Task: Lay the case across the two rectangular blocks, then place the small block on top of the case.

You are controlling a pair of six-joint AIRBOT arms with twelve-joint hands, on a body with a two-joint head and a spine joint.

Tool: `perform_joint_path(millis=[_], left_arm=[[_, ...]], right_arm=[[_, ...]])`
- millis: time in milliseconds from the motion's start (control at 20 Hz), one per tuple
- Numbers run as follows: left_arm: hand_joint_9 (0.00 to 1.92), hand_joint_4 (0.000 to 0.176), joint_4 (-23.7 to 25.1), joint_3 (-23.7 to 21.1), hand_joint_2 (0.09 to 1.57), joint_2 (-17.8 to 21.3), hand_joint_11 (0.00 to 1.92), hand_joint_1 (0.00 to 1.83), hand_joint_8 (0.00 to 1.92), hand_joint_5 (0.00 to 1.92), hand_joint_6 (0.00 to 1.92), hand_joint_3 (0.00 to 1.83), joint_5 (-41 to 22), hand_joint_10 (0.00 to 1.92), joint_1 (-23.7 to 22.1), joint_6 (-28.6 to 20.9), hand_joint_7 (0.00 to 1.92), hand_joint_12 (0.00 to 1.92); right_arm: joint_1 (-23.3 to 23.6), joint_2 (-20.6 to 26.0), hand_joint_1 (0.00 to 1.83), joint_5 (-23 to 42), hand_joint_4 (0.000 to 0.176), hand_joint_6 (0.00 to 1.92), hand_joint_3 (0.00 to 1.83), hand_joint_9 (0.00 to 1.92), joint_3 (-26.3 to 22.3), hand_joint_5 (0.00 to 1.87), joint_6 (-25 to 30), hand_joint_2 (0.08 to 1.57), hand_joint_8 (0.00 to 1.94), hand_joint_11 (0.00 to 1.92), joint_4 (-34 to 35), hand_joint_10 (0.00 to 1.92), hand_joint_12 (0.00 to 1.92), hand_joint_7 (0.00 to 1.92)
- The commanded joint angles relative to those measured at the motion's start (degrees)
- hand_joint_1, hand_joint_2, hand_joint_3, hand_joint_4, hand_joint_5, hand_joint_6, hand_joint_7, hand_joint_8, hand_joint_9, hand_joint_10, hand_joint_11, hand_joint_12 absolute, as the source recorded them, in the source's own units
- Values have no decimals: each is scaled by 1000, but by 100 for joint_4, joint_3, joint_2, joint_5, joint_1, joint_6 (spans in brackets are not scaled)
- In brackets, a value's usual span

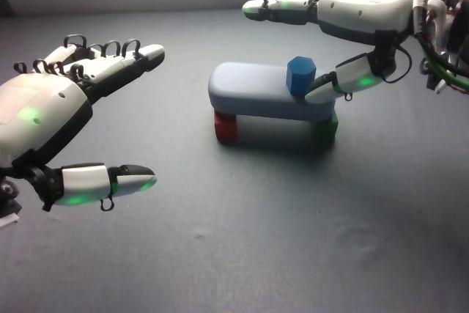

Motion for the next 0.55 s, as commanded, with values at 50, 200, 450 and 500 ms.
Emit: perform_joint_path(millis=[50,200,450,500], left_arm=[[345,90,61,14,941,-17,0,901,1,204,1,1,-743,2,-65,-37,316,904],[337,109,61,3,939,-16,0,898,1,193,0,0,-778,0,-62,-55,316,903],[175,120,49,-89,940,75,0,801,0,114,0,0,-1059,0,-5,-56,184,600],[94,103,27,-133,957,124,0,779,0,89,4,5,-1214,0,38,-56,101,469]], right_arm=[[86,16,907,566,117,1,0,181,-8,47,-28,912,1,0,175,5,670,156],[86,16,810,568,169,0,0,102,-53,0,-28,858,0,0,178,0,714,33],[-33,616,675,1259,176,0,0,0,-574,0,-28,808,0,0,409,0,11,0],[-238,840,616,1652,176,0,0,0,-754,0,-71,775,0,0,715,0,1,0]])
